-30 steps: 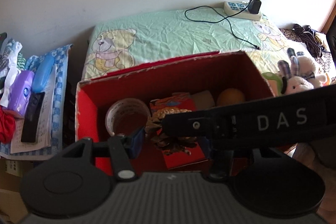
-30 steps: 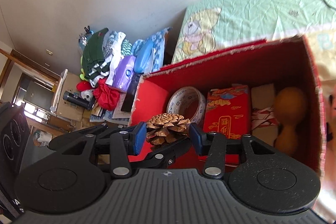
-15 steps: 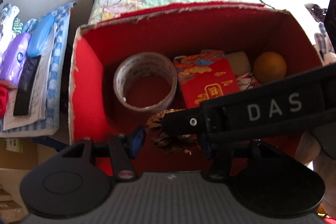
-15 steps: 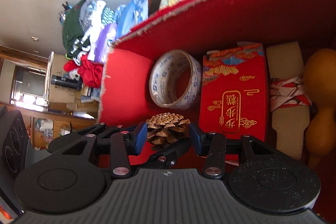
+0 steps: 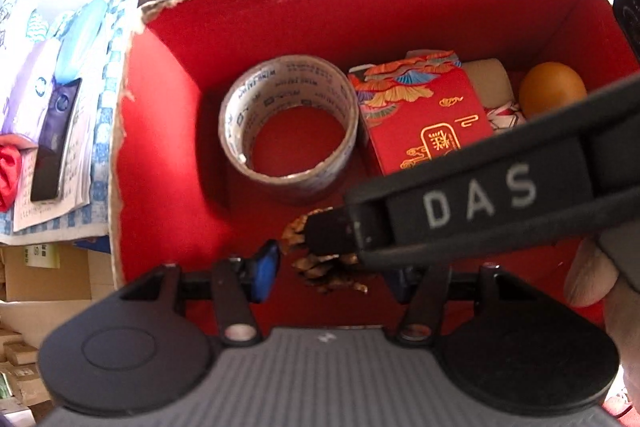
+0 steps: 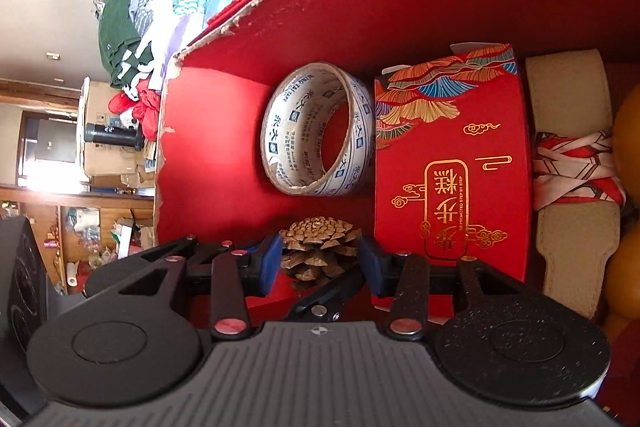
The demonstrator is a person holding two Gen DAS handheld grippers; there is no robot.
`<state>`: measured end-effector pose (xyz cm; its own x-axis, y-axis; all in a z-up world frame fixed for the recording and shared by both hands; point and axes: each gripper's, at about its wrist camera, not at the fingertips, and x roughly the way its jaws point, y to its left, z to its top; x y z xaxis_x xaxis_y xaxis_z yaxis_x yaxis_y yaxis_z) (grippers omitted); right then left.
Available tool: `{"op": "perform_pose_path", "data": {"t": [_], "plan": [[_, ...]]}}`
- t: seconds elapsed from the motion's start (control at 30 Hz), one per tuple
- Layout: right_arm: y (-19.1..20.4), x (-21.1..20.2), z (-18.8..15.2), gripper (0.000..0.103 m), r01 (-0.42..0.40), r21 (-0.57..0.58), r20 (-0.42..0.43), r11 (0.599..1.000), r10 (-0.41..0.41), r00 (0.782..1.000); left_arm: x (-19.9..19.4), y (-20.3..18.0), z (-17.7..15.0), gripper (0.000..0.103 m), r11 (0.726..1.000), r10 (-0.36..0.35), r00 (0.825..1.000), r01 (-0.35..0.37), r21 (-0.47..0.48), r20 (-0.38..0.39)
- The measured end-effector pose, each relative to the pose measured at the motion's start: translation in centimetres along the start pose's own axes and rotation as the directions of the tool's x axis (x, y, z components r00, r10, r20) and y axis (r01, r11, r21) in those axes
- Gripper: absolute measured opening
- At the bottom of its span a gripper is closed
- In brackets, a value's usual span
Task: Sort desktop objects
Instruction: 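Lower the pinecone with the right gripper into the box beside the tape roll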
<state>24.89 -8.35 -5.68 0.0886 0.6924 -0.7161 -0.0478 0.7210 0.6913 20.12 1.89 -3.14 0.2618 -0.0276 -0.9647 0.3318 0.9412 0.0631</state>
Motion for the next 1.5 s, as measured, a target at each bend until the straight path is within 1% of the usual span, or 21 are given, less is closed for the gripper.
{"op": "perform_pose_path", "data": {"t": [0.1, 0.2, 0.33, 0.43, 0.6, 0.73, 0.8, 0.83, 0.87, 0.97, 1.0, 1.03, 1.13, 1.27, 1.5], "plan": [[0.0, 0.1, 0.0, 0.048, 0.001, -0.005, -0.010, 1.000, -0.001, 1.000, 0.1, -0.2, 0.0, 0.060, 1.000, 0.007, 1.000, -0.007, 0.011, -0.014], [-0.3, 0.2, 0.1, 0.048, -0.009, 0.009, -0.010, 1.000, 0.009, 1.000, 0.0, -0.3, 0.0, 0.060, 1.000, 0.005, 1.000, -0.005, 0.012, -0.013], [0.0, 0.3, 0.1, 0.048, -0.006, -0.011, -0.009, 1.000, 0.006, 1.000, 0.0, -0.4, 0.0, 0.060, 1.000, 0.012, 1.000, -0.011, 0.013, -0.017], [-0.1, 0.3, 0.1, 0.048, -0.008, -0.006, -0.008, 1.000, 0.008, 1.000, -0.1, -0.6, -0.1, 0.060, 1.000, 0.014, 1.000, -0.014, 0.012, -0.018], [-0.4, 0.3, 0.0, 0.048, -0.020, 0.013, 0.011, 1.000, 0.020, 1.000, -0.4, -0.9, -0.3, 0.060, 1.000, 0.015, 1.000, -0.015, 0.011, -0.008], [-0.1, 0.4, 0.0, 0.045, -0.010, 0.014, 0.007, 1.000, 0.010, 1.000, -1.3, -1.1, -0.5, 0.060, 1.000, 0.016, 1.000, -0.016, 0.013, 0.024], [0.1, 0.6, 0.1, 0.042, 0.001, 0.004, 0.000, 1.000, -0.001, 1.000, -1.6, -1.3, -0.4, 0.060, 1.000, 0.019, 0.999, -0.020, 0.018, 0.039], [0.2, 0.7, 0.1, 0.038, 0.006, -0.003, -0.005, 1.000, -0.006, 1.000, -1.6, -1.3, -0.4, 0.060, 1.000, 0.018, 0.999, -0.019, 0.016, 0.040], [0.4, 0.8, 0.1, 0.037, 0.013, -0.012, -0.010, 1.000, -0.013, 1.000, -1.6, -1.3, -0.3, 0.059, 1.000, 0.016, 0.999, -0.017, 0.013, 0.039], [0.6, 0.9, 0.1, 0.037, 0.026, -0.029, -0.007, 0.999, -0.026, 1.000, -1.6, -1.7, 0.1, 0.059, 1.000, 0.010, 0.999, -0.011, 0.007, 0.041], [0.5, 0.9, 0.1, 0.036, 0.023, -0.022, -0.003, 0.999, -0.023, 1.000, -1.6, -1.6, 0.1, 0.059, 1.000, 0.009, 0.999, -0.009, 0.006, 0.044], [0.3, 0.9, 0.1, 0.036, 0.018, -0.013, 0.000, 1.000, -0.018, 1.000, -1.2, -0.7, -0.7, 0.059, 1.000, 0.008, 0.999, -0.008, 0.003, 0.046], [0.2, 0.8, -0.1, 0.036, 0.013, -0.007, 0.010, 1.000, -0.013, 1.000, -1.3, -1.1, -0.7, 0.059, 1.000, 0.005, 0.999, -0.004, -0.007, 0.053], [0.2, 0.7, -0.1, 0.037, 0.018, -0.011, 0.028, 1.000, -0.017, 0.999, -0.9, -0.6, -0.4, 0.061, 1.000, 0.006, 0.998, -0.005, -0.014, 0.060], [-0.4, 0.3, -0.2, 0.038, 0.000, 0.034, 0.051, 0.999, -0.002, 0.999, -0.9, -0.4, -0.4, 0.063, 1.000, 0.010, 0.997, -0.009, -0.014, 0.077]]}}
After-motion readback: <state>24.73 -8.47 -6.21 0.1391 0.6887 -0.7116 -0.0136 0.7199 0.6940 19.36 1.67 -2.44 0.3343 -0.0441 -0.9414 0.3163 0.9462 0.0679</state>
